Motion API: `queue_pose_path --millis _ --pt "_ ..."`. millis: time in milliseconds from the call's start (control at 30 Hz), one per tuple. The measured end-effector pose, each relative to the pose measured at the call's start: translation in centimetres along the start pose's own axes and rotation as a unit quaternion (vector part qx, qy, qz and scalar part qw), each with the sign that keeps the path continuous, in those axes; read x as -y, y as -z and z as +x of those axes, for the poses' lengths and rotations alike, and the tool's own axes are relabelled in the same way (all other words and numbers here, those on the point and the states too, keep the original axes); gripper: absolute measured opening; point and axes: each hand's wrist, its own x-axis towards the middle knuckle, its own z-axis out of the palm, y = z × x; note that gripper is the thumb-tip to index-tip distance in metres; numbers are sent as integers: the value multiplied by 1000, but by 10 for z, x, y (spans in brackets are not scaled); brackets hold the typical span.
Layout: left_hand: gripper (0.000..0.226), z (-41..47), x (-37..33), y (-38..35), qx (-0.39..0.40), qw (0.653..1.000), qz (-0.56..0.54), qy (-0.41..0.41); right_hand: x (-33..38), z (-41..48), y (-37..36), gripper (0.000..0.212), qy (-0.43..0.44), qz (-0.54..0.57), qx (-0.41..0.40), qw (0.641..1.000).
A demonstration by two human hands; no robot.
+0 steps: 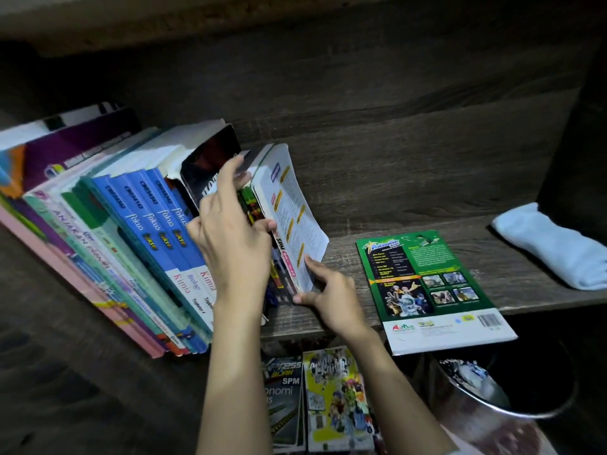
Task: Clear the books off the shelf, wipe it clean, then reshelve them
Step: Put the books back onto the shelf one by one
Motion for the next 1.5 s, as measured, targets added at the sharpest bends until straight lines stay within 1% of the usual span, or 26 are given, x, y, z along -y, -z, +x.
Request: queue_pose_path --millis 133,233,300,333,400,433,500,567,600,633,667,700,767,833,900,933,967,1033,1133,1200,1233,1267,1300,1367,1433,1500 --pt "81 -1 0 0 5 1000 7 3 4 -3 0 75 -11 -20 2 1000" --pt "76 -4 -2 2 20 999 27 -8 6 -4 2 75 -28 12 14 999" --pt "75 -6 -4 2 34 998 46 -17 6 -4 3 70 -34 40 16 998" --pt "74 -8 -5 3 42 998 50 -25 6 -6 5 63 -33 39 5 999" --pt "69 -12 -7 2 39 998 42 -37 9 -9 12 48 -27 25 -31 999" --pt "63 -13 -8 2 21 999 22 -40 11 -11 18 41 -22 19 -56 998" --pt "46 -18 -15 0 -44 997 -44 -35 15 -15 31 30 -12 -1 -115 993" --pt "32 -25 -25 -3 -111 989 -93 -36 14 -22 47 25 -23 -44 -176 983" --pt "27 -28 -30 -6 -126 986 -105 -41 13 -25 54 25 -34 -79 -206 975" --pt "24 -35 -36 -10 -117 985 -118 -43 9 -31 65 26 -52 -127 -235 962" --pt "21 -41 -38 -15 -83 988 -126 -41 5 -33 73 28 -71 -174 -254 949" --pt "19 -48 -41 -21 -23 991 -131 -32 1 -36 81 29 -100 -217 -267 934" --pt "17 -64 -45 -34 125 985 -118 6 -9 -48 98 35 -171 -268 -288 903" --pt "17 -80 -46 -47 261 961 -64 67 -16 -56 110 45 -223 -278 -296 886" --pt "23 -97 -41 -59 373 921 -13 112 -18 -63 115 52 -247 -279 -291 881" --pt "29 -105 -40 -63 414 901 1 132 -17 -66 116 54 -260 -283 -289 877" --pt "34 -110 -38 -66 438 885 3 158 -16 -68 116 55 -272 -286 -285 873" --pt "34 -118 -37 -67 443 873 -34 200 -13 -73 119 57 -285 -287 -273 873" --pt "30 -120 -38 -65 451 864 -70 213 -9 -74 125 70 -293 -262 -259 882" --pt "20 -118 -37 -63 449 854 -104 243 -7 -75 131 77 -314 -213 -259 888" --pt "13 -118 -36 -63 449 841 -130 274 -7 -76 133 77 -330 -177 -253 892" --pt "9 -115 -35 -62 448 830 -151 295 -9 -75 136 72 -338 -138 -244 898" --pt "14 -114 -32 -62 448 823 -164 308 -10 -76 138 64 -337 -97 -234 907" --pt "19 -111 -29 -62 453 810 -196 317 -11 -77 142 41 -313 24 -235 920" --pt "26 -108 -29 -58 444 799 -238 327 -7 -75 141 21 -287 145 -234 917" --pt "29 -106 -28 -55 430 797 -259 338 -1 -72 139 13 -280 185 -211 918"
